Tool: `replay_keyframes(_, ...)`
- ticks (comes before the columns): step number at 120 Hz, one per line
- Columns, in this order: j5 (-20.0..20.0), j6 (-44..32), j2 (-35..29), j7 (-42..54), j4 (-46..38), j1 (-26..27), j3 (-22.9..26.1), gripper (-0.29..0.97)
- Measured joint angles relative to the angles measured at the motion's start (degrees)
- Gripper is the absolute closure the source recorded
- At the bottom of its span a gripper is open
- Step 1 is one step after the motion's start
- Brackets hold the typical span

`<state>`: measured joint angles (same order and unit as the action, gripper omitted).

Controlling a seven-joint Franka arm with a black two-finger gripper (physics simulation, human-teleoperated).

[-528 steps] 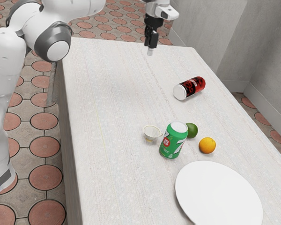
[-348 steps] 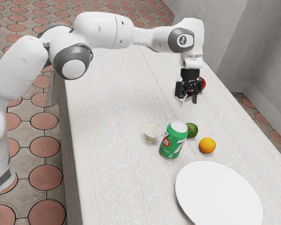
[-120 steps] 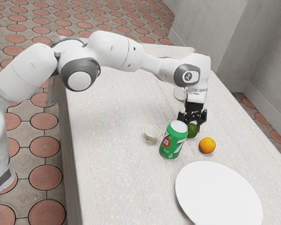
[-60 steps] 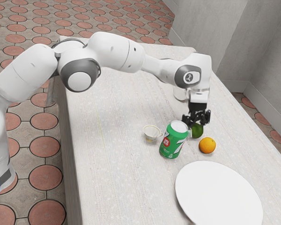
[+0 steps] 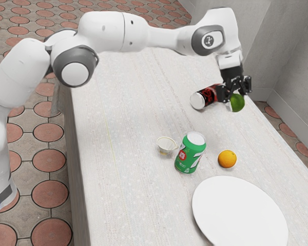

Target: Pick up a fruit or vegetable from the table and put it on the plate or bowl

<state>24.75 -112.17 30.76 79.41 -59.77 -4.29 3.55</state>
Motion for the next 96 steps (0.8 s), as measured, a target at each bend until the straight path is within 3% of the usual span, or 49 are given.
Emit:
replay_keyframes(20, 0.8, 0.1, -1.9, -0.4, 0.5, 2.5, 6.0, 0.54)
replay_keyframes(52, -0.9, -0.2, -0.7, -1.3, -3.3, 11.9, 5.9, 0.53)
replay_keyframes(96, -3.9, -4.0, 5.0, -2.9, -6.1, 16.3, 5.8, 0.56)
